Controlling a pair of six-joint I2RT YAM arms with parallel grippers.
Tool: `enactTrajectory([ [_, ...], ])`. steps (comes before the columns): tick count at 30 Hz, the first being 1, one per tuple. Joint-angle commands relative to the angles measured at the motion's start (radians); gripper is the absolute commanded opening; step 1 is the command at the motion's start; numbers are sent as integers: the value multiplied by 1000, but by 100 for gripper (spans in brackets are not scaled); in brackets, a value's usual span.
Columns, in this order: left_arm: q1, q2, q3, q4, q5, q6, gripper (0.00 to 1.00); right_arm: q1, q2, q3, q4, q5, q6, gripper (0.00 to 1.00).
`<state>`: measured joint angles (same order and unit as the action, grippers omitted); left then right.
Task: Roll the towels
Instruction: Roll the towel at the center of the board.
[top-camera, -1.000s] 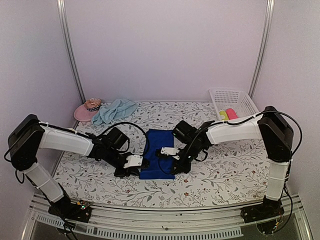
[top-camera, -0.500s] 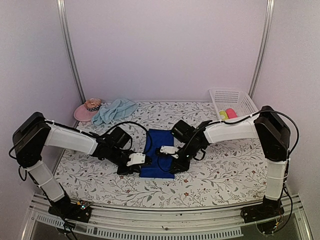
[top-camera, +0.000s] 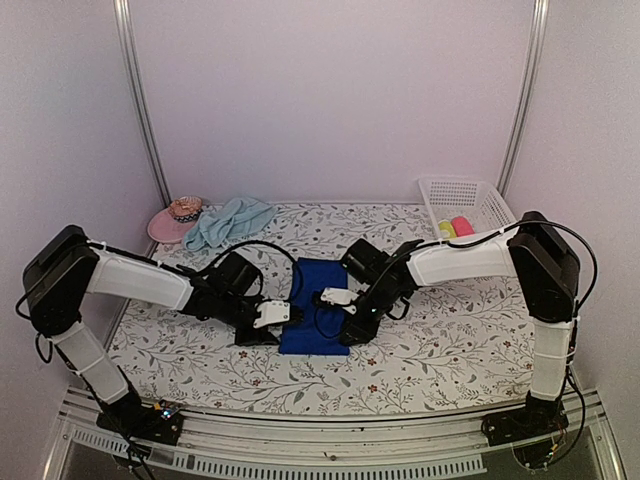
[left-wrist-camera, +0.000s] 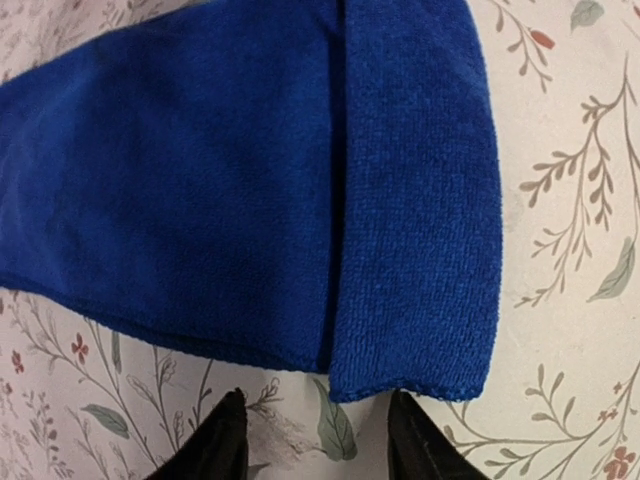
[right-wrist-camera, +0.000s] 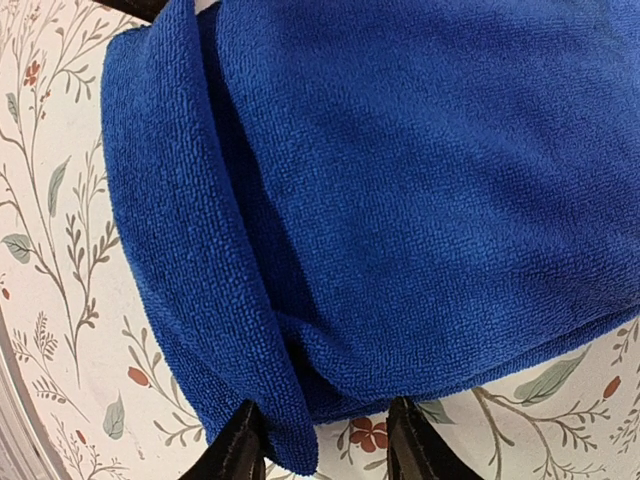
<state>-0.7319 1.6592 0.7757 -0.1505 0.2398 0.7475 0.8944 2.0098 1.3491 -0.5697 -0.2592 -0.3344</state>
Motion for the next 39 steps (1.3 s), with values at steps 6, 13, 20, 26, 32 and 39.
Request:
enactTrajectory([
  [6,13,-203,-171,201,-66,61,70,-10,14,25,-14,77,32,45],
  [13,-16,-361,-400,497,-68,229,72,-10,-30,21,-18,88,63,63],
  [20,-115,-346,-487,653,-146,330,68,-11,-38,38,-22,101,75,63],
  [26,-180,-250,-506,762,-222,386,63,-10,-55,47,-19,77,79,63],
  [32,-233,-171,-507,832,-278,410,57,-11,-54,50,-20,82,80,63],
  [39,-275,-90,-495,860,-336,406,54,-9,-45,50,-19,94,81,63],
])
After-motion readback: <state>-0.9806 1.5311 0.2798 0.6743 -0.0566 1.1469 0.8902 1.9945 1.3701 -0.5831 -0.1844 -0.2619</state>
